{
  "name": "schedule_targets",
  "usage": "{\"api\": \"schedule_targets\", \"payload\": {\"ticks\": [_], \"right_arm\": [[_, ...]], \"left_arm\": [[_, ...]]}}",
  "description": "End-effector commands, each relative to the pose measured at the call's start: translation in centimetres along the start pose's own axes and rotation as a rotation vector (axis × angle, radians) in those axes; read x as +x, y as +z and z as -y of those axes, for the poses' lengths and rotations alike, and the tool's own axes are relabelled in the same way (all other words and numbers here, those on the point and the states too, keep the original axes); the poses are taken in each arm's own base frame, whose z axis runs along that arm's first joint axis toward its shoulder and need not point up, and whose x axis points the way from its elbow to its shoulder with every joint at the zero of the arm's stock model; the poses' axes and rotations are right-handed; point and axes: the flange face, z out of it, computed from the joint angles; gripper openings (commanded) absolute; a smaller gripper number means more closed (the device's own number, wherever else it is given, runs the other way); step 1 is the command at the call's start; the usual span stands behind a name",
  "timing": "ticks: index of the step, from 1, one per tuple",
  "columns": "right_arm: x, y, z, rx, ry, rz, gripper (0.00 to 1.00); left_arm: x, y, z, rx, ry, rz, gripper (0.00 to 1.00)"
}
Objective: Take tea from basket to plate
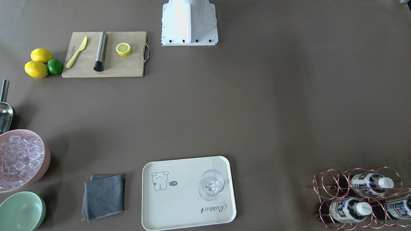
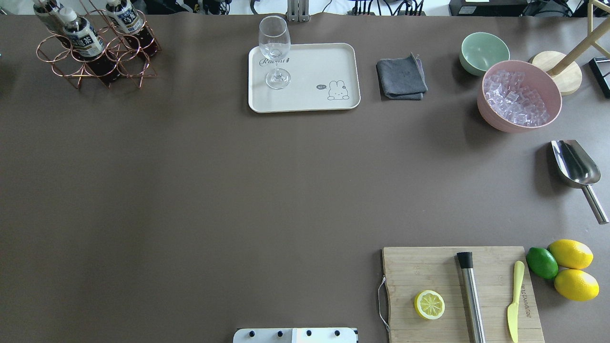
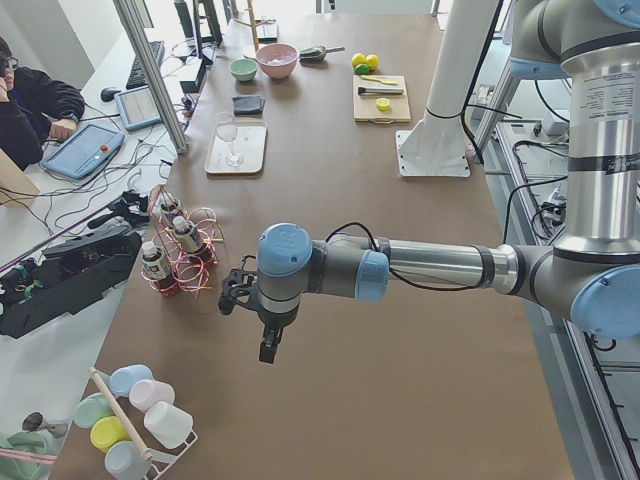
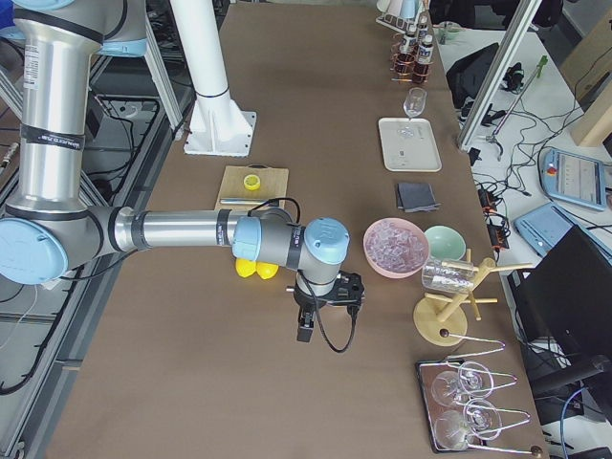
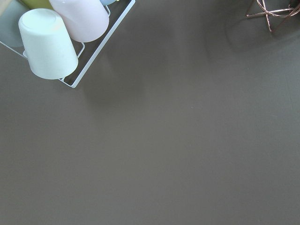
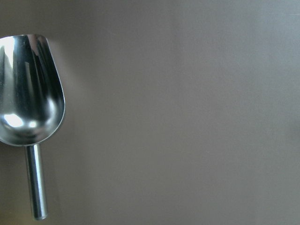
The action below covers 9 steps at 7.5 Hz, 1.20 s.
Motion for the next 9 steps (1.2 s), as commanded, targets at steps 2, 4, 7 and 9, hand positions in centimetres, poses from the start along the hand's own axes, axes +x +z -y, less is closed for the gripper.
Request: {"api": "schedule_targets", "payload": {"ticks": [2,4,7,9], "right_arm": [[0.0,0.1,0.1,-0.001,0.000,0.001,1.00],[0.0,0.0,0.2,0.001,0.000,-0.001,1.00],[-0.2,-0.2,0.1,0.003,-0.002,0.001,1.00],[-0.1,-0.2,0.1,0.002,-0.001,0.001,1.00]], "left_arm": [[-0.1,0.6,-0.8,-0.013,-0.007,-0.009,0.98],[0.7,-0.5,-0.1,0.011,0.014,-0.008,0.98],[5.2,-1.6,6.0,0.041,0.138,-0.014,0.98],[8.1,-2.7,10.0,0.064,0.299,0.038,0.98]]}}
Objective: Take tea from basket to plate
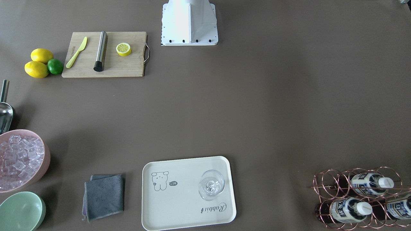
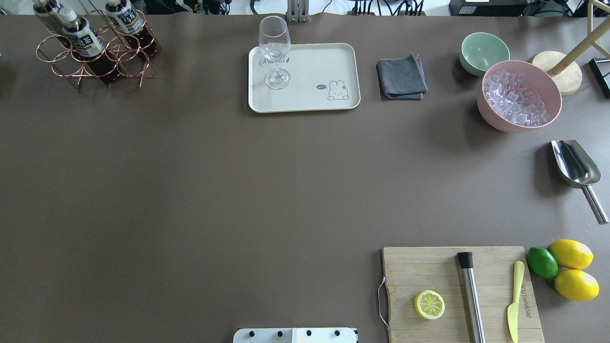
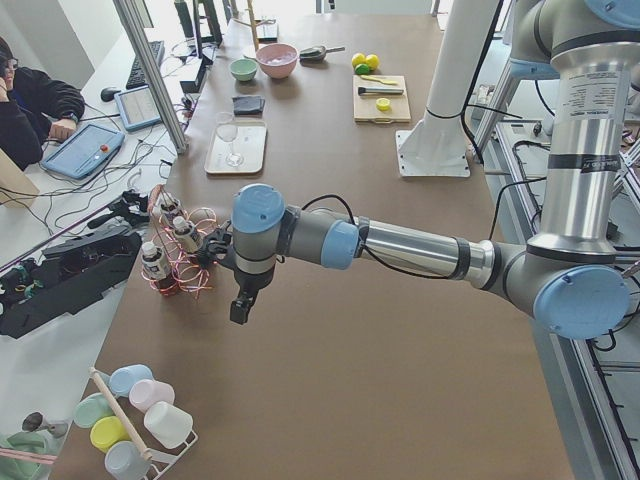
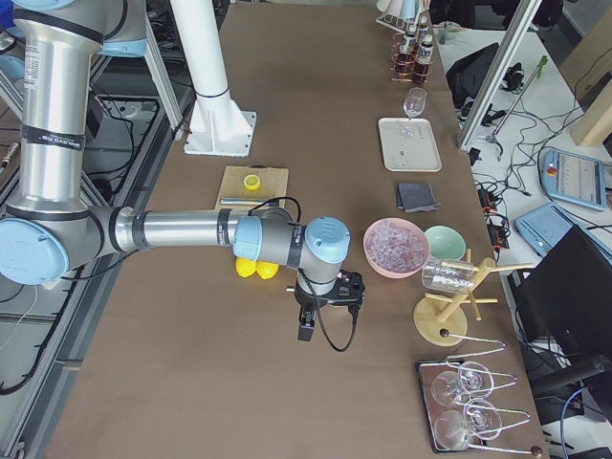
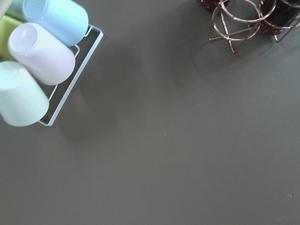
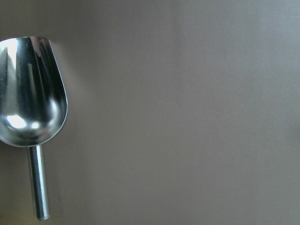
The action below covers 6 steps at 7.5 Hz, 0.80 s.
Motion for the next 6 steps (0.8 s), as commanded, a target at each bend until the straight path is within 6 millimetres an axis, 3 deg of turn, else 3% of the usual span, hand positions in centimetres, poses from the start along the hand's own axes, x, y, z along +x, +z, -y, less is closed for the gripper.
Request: {"api": "schedule_targets", "payload": {"ticks": [1,3,4,5,6], "right_arm": [[0.1,0.1,0.0,-0.002,0.002,0.000,1.00],[0.1,0.2,0.0,-0.003,0.003,-0.001,1.00],[0.2,0.3,0.0,-0.005,0.005,-0.003,1.00],[0.6,0.6,0.1,-0.011,0.008,-0.016,1.00],[0.9,0.7,0.0,-0.015,0.012,-0.030,1.00]], "left_arm": [[2.1,-0.4,5.5,0.018,0.254,0.081,0.98],[2.7,-1.2,14.4,0.063,0.615,0.098,0.98],[4.2,-1.4,18.5,0.068,0.755,0.104,0.98],[6.1,-3.0,21.7,0.084,0.831,0.138,0.98],[9.0,-3.7,24.4,0.077,0.890,0.248,0.98]]}}
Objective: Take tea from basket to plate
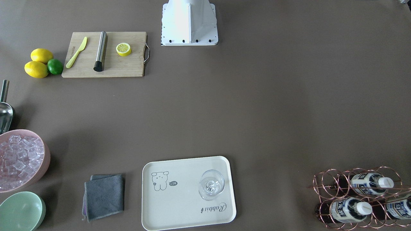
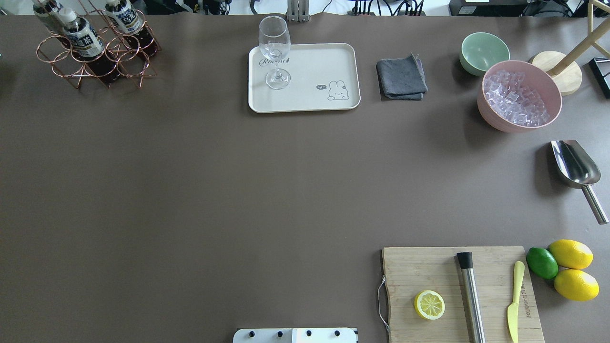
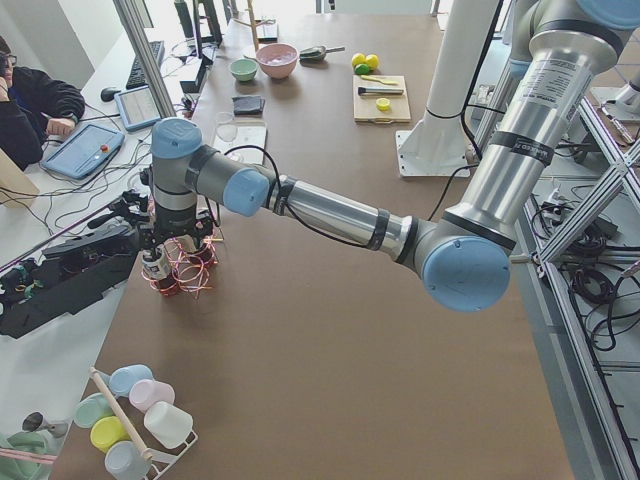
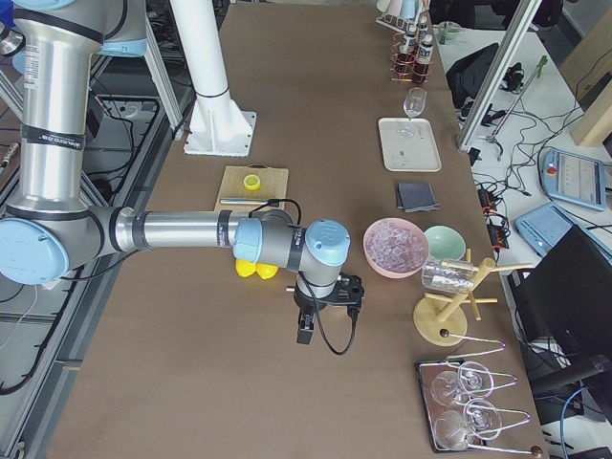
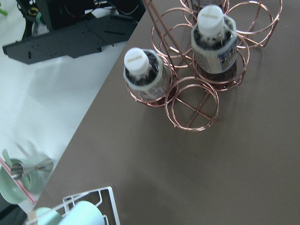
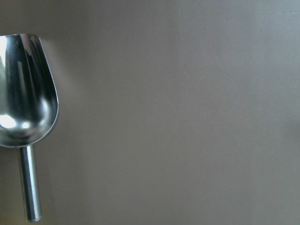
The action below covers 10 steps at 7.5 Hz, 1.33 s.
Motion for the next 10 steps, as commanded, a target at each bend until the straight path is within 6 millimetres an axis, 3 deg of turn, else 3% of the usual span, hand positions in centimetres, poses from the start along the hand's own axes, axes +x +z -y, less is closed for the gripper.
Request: {"api": "schedule_targets", "payload": {"ticks": [1,3,4,7,8,10], "right_arm": [[0.4,0.2,0.1,-0.005,0.004,-0.021,1.00],[0.4,0.2,0.1,-0.005,0.004,-0.020,1.00],[0.4,0.2,0.1,-0.005,0.004,-0.021,1.00],[0.2,0.0,0.1,0.000,0.001,-0.021,1.00],[0.3,0.1,0.3,-0.001,0.001,-0.021,1.00],[0.3,0.1,0.3,-0.001,0.001,-0.021,1.00]], "left_arm": [[0.2,-0.8,10.2,-0.028,0.186,0.110,0.98],[-1.2,-0.3,14.2,-0.012,0.192,0.077,0.98],[-0.8,-0.5,15.9,0.000,0.205,0.073,0.98],[2.1,2.6,18.9,-0.003,0.255,0.015,0.98],[1.7,2.5,20.1,-0.002,0.258,0.011,0.98],[1.6,3.1,19.7,0.020,0.302,-0.031,0.98]]}}
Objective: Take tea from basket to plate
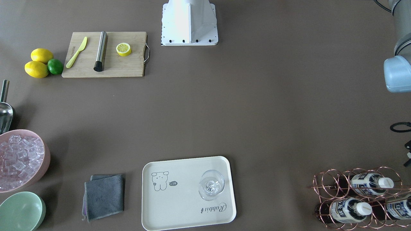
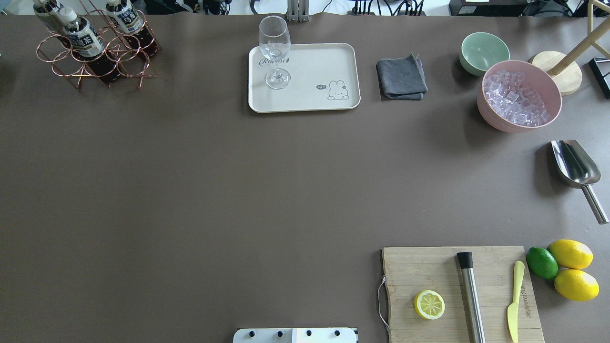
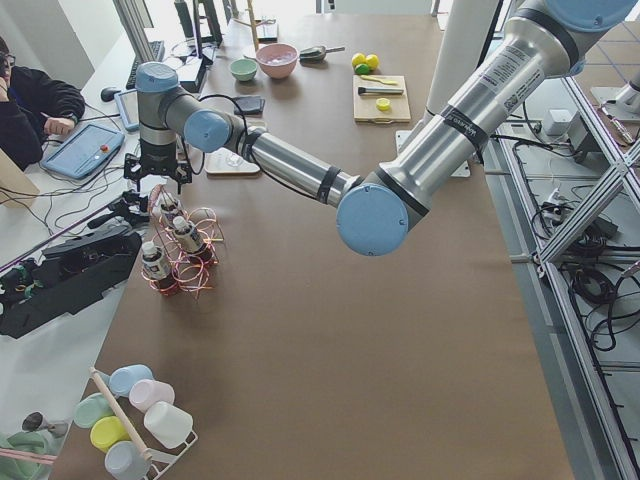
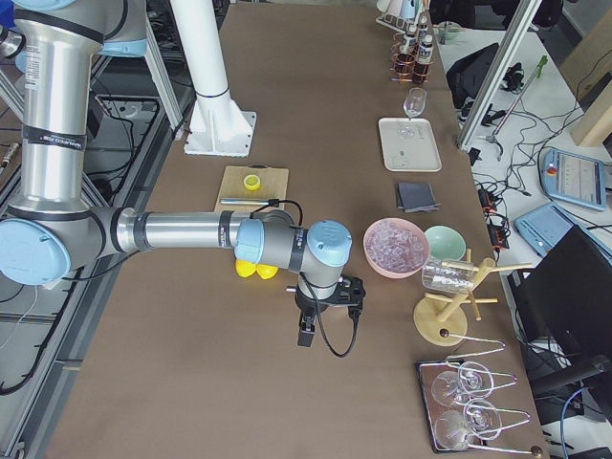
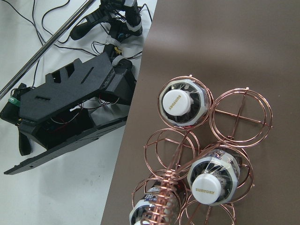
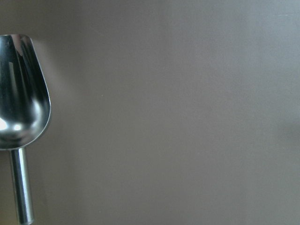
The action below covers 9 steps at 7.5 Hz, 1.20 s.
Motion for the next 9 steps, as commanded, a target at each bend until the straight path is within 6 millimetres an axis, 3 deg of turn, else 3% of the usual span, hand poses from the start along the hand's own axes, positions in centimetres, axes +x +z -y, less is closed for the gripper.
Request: {"api": "schedule_targets", "payload": {"ticks": [1,8,9], "right_arm": [[-0.1,-0.1,0.1,0.002,-0.002,0.001,1.00],[-0.4,-0.3,0.6,0.004,-0.007,0.001,1.00],[-0.4,-0.3,0.6,0.003,-0.006,0.001,1.00]], "left_arm": [[-0.4,0.2,-0.5,0.022,0.031,-0.024,0.98],[-1.1,1.6,-1.9,0.015,0.038,-0.030,0.95],[-1.2,1.5,-1.8,0.017,0.041,-0.028,0.81]]}}
